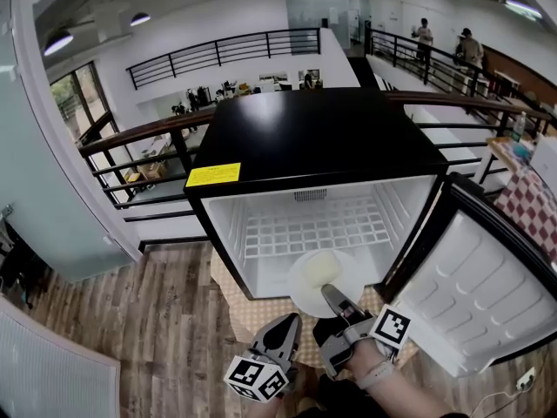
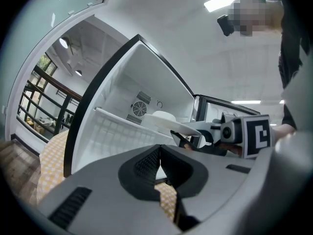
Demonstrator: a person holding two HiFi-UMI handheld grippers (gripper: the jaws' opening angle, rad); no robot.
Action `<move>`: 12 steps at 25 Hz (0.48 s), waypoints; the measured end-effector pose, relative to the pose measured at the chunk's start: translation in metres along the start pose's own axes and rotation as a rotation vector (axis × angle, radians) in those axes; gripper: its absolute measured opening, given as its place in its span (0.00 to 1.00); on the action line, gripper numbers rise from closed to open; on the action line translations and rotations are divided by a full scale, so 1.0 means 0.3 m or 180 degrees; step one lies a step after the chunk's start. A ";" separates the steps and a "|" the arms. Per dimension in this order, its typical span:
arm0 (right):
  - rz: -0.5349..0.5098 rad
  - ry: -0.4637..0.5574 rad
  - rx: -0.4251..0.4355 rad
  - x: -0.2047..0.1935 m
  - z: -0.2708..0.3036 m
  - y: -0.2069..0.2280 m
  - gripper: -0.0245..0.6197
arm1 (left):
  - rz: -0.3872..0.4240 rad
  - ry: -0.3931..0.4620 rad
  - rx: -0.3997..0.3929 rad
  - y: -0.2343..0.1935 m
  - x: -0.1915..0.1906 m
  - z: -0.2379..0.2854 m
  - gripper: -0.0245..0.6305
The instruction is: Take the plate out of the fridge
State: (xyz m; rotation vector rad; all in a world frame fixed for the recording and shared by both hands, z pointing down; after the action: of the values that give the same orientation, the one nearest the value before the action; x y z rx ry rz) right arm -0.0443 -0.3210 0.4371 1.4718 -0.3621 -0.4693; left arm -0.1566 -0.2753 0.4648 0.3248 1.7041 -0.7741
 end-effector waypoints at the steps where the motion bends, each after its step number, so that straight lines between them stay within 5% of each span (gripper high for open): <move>1: 0.0001 -0.0002 -0.0005 -0.003 -0.004 -0.001 0.10 | -0.0001 0.0001 -0.0001 0.005 0.001 -0.005 0.05; 12: -0.0061 -0.0058 -0.0090 -0.084 -0.098 0.048 0.10 | -0.0020 -0.0033 0.0040 0.079 -0.041 -0.117 0.05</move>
State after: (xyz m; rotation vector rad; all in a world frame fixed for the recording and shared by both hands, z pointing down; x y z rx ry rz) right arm -0.0500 -0.2822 0.4506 1.4453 -0.3546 -0.5016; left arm -0.1657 -0.2327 0.4723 0.3238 1.6919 -0.7901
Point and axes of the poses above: the fingertips, and each gripper's own axes: z forward along the fingers, y to its right, x out of its top, the point moved 3 cm from there along -z, backward along the fingers, and after that the axes turned 11 degrees about -x, right-handed, at the moved point
